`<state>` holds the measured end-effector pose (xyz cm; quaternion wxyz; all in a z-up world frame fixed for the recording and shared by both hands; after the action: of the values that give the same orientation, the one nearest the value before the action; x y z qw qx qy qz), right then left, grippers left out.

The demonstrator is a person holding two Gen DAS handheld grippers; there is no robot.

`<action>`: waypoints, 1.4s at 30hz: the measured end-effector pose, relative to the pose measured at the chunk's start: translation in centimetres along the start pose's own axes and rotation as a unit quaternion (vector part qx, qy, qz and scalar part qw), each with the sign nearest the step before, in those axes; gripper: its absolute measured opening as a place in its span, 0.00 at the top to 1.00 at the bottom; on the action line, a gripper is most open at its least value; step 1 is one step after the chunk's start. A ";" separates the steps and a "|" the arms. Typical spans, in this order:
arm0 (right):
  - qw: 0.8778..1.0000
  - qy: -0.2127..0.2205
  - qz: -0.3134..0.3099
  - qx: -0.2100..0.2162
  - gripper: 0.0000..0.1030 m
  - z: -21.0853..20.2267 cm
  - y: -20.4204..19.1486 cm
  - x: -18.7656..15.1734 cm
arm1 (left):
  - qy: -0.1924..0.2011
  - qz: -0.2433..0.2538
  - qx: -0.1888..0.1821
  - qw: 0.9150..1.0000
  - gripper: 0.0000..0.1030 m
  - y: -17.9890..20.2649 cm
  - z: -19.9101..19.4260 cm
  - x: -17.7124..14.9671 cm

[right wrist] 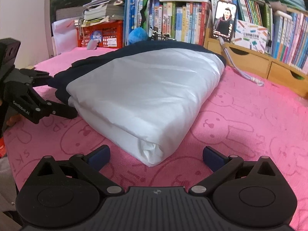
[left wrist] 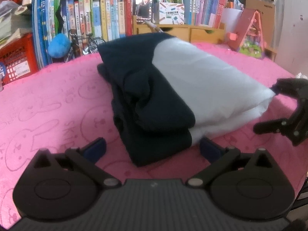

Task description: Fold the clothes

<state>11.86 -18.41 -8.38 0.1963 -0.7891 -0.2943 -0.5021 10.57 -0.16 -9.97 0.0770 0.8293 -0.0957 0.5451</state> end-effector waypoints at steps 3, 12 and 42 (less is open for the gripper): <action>1.000 0.002 0.003 -0.005 0.00 -0.1 0.0 -0.1 | -0.001 0.002 0.000 1.000 0.00 0.0 0.0 0.0; 1.000 0.004 0.004 -0.009 0.00 -0.1 -0.2 -0.1 | -0.002 0.003 0.000 1.000 0.00 0.0 0.0 0.0; 0.998 0.050 -0.017 -0.031 0.00 -0.7 -0.7 1.8 | 0.027 -0.026 0.003 0.999 0.00 1.1 -0.8 2.7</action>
<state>11.53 -17.83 -6.45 0.1778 -0.7636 -0.2815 -0.5532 10.66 -1.23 -7.19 0.0909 0.8166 -0.0700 0.5656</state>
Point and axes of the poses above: each gripper's, at about its wrist camera, not at the fingertips, and z roughly the way its jaws point, y to its right, x to its top, the point moved 10 cm from there along z, roughly the way its jaws point, and after that the axes turned 15 degrees about y, right-handed, at the moved point
